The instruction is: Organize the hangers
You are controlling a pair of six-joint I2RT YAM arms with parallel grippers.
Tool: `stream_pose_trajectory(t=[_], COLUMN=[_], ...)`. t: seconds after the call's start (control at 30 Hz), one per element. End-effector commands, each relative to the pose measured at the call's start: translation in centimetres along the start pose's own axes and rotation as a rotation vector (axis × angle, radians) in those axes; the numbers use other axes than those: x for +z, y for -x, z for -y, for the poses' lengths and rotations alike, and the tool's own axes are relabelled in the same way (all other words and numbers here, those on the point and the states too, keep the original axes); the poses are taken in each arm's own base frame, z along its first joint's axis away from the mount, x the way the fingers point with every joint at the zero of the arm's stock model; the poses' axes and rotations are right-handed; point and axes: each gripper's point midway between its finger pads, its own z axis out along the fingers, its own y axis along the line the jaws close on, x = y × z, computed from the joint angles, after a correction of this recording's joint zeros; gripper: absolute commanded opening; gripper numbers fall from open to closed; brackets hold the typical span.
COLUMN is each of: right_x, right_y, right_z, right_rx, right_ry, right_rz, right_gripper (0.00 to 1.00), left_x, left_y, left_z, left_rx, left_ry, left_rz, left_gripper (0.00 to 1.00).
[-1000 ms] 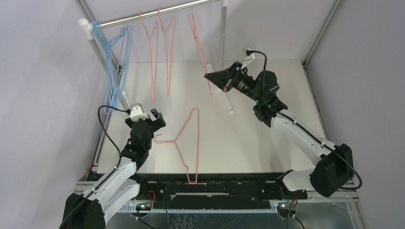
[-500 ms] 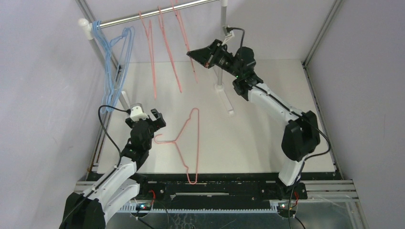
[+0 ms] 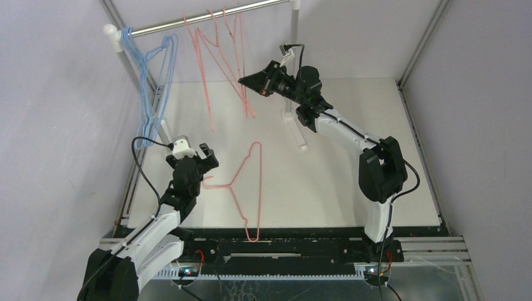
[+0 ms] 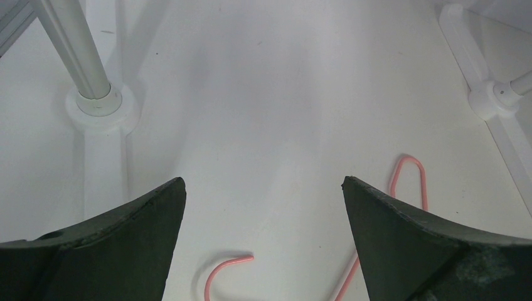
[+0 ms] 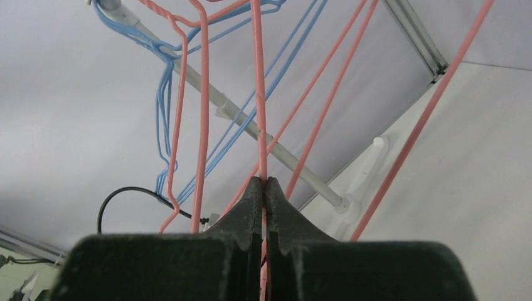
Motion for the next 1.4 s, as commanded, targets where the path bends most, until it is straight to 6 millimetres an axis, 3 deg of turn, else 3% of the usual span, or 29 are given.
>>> stream_pose_trajectory(t=[0.0, 0.07, 0.1, 0.2, 0.3, 0.5, 0.63, 0.87, 1.03, 1.17, 1.23, 1.37], right_x=[-0.6, -1.3, -1.7, -3.1, -4.8, -9.8, -14.1, -18.2, -17.6, -16.4, -15.0, -14.4], right_y=[-1.0, -1.1, -1.1, -0.7, -0.4, -3.2, -7.4, -16.9, -25.1, -30.3, -31.7, -34.3], right_z=[-1.5, -0.7, -0.7, -1.0, -1.3, 1.7, 3.5, 3.4, 2.1, 1.4, 0.8, 1.6], right_rx=[-0.045, -0.057, -0.084, -0.141, -0.179, -0.304, -0.333, -0.433, -0.548, -0.673, -0.695, -0.674], right_ry=[0.029, -0.022, -0.038, -0.073, -0.129, -0.400, -0.540, -0.680, -0.672, -0.695, -0.687, -0.681], right_rz=[-0.046, -0.031, -0.023, -0.002, 0.005, -0.091, -0.197, -0.404, -0.615, -0.761, -0.781, -0.815], right_gripper=[0.10, 0.52, 0.64, 0.82, 0.90, 0.94, 0.95, 0.93, 0.92, 0.91, 0.89, 0.85], left_x=[0.1, 0.1, 0.1, 0.1, 0.1, 0.0, 0.1, 0.1, 0.2, 0.3, 0.2, -0.1], left_y=[1.0, 1.0, 1.0, 1.1, 1.0, 1.1, 1.1, 1.0, 1.0, 0.8, 0.9, 1.1], left_z=[0.4, 0.4, 0.4, 0.4, 0.4, 0.3, 0.1, 0.0, 0.0, 0.1, 0.0, -0.2], left_rx=[-0.031, -0.030, -0.029, -0.030, -0.028, -0.025, -0.020, -0.019, -0.018, -0.015, -0.017, -0.023], left_ry=[-0.018, -0.016, -0.016, -0.017, -0.015, -0.012, -0.001, 0.003, 0.005, 0.005, 0.006, 0.009], left_rz=[0.038, 0.037, 0.038, 0.038, 0.038, 0.041, 0.041, 0.041, 0.038, 0.030, 0.032, 0.048], left_gripper=[1.00, 0.99, 0.99, 0.99, 1.00, 0.99, 1.00, 1.00, 0.99, 0.99, 0.99, 0.99])
